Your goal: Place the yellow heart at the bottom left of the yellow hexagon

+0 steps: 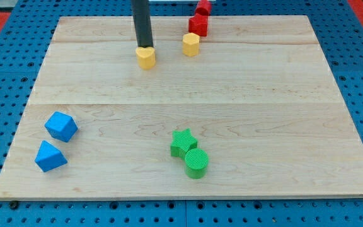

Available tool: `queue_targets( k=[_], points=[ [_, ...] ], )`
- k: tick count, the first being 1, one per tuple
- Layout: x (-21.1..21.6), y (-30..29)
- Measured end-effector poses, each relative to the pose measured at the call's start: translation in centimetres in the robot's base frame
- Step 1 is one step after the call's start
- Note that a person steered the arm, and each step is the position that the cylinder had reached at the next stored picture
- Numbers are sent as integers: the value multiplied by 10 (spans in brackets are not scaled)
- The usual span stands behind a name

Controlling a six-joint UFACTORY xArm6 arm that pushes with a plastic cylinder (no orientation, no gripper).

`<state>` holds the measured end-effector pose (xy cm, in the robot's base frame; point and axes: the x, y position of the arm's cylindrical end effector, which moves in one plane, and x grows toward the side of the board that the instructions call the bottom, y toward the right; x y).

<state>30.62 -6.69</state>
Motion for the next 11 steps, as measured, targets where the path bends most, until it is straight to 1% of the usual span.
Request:
queue_targets(
  k=[1, 3, 4, 6, 7, 8, 10, 11],
  points=[
    [2, 3],
    [-24, -23],
    [-24, -23],
    [-21, -2],
    [-27, -63],
    [31, -57],
    [31, 47],
    [36, 71]
  ],
)
